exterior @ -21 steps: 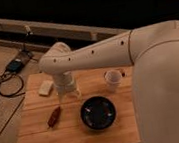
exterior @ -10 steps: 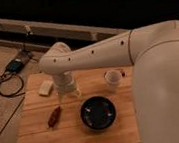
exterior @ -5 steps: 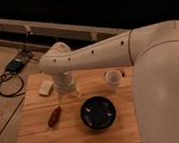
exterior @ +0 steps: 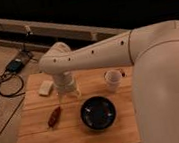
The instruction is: Wipe the white sponge on the table
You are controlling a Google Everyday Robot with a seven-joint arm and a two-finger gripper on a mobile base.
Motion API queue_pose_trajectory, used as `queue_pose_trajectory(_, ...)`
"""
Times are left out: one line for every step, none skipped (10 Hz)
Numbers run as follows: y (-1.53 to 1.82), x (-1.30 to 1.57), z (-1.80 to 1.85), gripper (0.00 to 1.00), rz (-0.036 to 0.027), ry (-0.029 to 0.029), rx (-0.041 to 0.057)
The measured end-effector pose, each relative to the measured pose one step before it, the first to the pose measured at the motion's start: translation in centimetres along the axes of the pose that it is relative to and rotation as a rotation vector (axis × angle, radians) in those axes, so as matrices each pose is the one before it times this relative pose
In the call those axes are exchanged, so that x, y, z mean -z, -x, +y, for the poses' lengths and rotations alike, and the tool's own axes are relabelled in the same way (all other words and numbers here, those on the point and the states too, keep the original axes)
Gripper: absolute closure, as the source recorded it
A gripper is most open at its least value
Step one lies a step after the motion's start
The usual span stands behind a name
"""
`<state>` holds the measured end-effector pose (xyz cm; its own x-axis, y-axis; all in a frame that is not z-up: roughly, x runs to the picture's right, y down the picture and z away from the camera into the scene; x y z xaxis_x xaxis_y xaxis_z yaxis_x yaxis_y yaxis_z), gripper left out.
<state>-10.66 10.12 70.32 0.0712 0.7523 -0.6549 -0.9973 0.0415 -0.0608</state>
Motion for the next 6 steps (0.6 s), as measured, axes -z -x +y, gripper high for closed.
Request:
queue_pose_trajectory(-0.002, -0.002, 0.002, 0.35, 0.00009, -0.00006, 0.00007)
queue_pose_trajectory(0.037, 0.022, 0.033, 0.35, -0.00081, -0.00036, 0.00081)
queue_pose_trajectory(0.467, -0.045, 0.044, 0.35, -0.00459, 0.00043, 0.00663)
queue_pose_trajectory(1.283, -0.177, 0.489, 0.35, -0.01753, -0.00510, 0.03140)
queue_pose_trajectory(1.185, -0.141, 0.833, 0.35, -0.01315, -0.00231, 0.03493)
queue_pose_trajectory(1.724, -0.394, 1.090, 0.35, -0.01664, -0.01084, 0.05130)
